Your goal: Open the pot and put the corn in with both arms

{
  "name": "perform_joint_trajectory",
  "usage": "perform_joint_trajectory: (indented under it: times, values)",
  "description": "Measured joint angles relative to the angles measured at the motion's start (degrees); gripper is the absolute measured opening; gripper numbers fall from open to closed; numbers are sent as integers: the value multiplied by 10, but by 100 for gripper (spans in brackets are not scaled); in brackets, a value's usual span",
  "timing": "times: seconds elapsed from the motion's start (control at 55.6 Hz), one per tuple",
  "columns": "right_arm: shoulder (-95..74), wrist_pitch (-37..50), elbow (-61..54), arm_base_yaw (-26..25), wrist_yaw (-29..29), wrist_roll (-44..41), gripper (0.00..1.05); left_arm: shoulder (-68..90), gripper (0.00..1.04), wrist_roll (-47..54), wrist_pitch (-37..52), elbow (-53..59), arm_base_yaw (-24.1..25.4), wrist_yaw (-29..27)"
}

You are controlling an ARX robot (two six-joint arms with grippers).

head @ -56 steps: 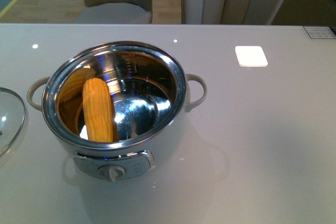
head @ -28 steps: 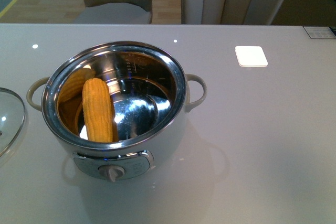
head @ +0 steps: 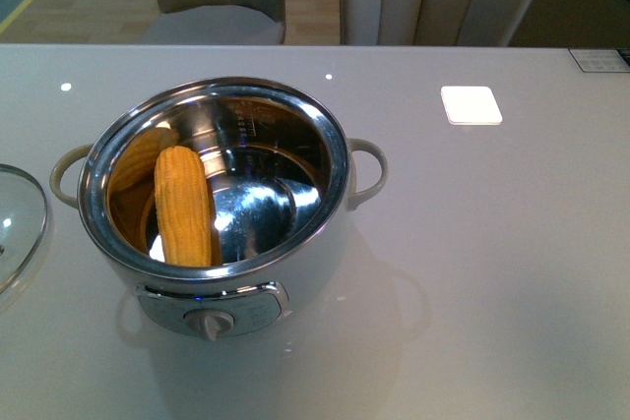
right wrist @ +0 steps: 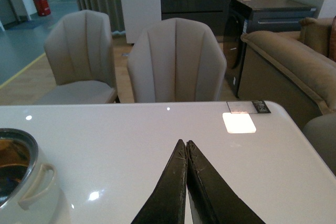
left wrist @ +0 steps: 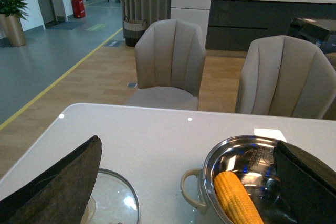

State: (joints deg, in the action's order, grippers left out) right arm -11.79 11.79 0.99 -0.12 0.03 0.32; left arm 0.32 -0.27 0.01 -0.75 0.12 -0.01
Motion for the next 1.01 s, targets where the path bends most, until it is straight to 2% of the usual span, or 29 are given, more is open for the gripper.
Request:
perform_joint_trajectory:
  times: [0.09, 0.198, 0.486, 0.539, 0.773, 0.863, 0.917, 1.007]
  values:
    - [15, -15, 0, 0, 0, 0, 2, 0, 98, 0, 0, 0, 0, 0]
    - [93, -109, 0, 0, 0, 0, 2, 0, 98, 0, 0, 0, 0, 0]
    - [114, -116, 0, 0, 0, 0, 2, 0, 98, 0, 0, 0, 0, 0]
    - [114, -116, 0, 0, 0, -1, 9, 0, 98, 0, 0, 0, 0, 0]
    - [114, -116, 0, 0, 0, -1, 56, 0, 98, 0, 0, 0, 0, 0]
    - [114, -116, 0, 0, 0, -1, 70, 0, 98, 0, 0, 0, 0, 0]
    - [114, -116, 0, 0, 0, -1, 84, 0, 98, 0, 0, 0, 0, 0]
    - [114, -116, 0, 0, 0, -1, 97, 0, 98, 0, 0, 0, 0, 0]
